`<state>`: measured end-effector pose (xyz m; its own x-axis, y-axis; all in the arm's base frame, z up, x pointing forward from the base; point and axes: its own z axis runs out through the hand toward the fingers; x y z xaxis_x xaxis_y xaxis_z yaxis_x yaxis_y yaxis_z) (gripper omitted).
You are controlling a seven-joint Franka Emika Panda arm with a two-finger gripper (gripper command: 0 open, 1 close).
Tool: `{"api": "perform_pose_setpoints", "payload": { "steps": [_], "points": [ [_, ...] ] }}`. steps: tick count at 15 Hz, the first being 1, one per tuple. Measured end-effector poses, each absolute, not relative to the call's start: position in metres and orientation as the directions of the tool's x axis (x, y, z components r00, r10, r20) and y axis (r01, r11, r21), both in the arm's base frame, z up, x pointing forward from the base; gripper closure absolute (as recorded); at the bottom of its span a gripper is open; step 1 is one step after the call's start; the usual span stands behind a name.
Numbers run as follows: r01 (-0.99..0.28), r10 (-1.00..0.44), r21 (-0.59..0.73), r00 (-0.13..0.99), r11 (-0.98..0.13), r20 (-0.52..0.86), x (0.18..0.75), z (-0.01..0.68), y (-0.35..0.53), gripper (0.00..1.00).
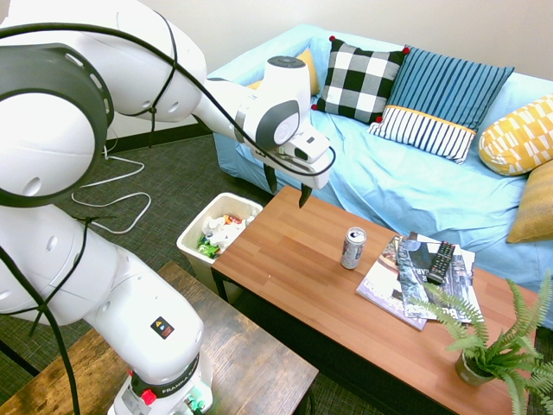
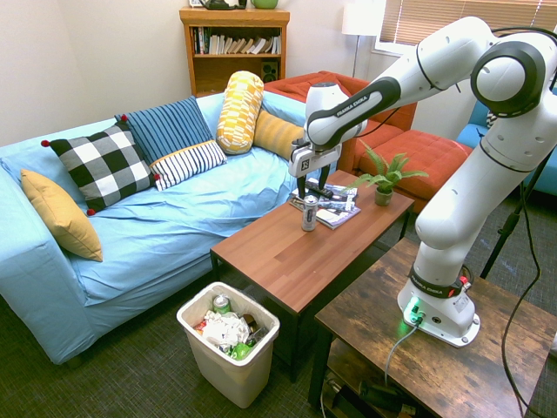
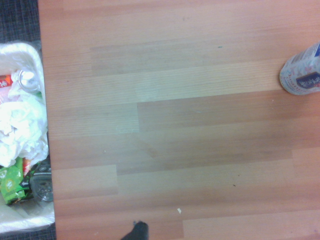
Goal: Throw the can in the trash bin
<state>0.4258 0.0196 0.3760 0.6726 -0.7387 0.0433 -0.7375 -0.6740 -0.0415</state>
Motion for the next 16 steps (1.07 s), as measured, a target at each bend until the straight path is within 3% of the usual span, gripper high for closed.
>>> {"api": "perform_pose_setpoints", "payload": {
  "steps": [5,16],
  "points": [
    [-0.768,-0.772,-0.075,0.63,-0.636,0.086,0.435,0.374,-0.005,0.0],
    [-0.92,-0.917,-0.073,0.372,-0.385,0.143,0.513,0.28,-0.123,0.0]
  ]
}}
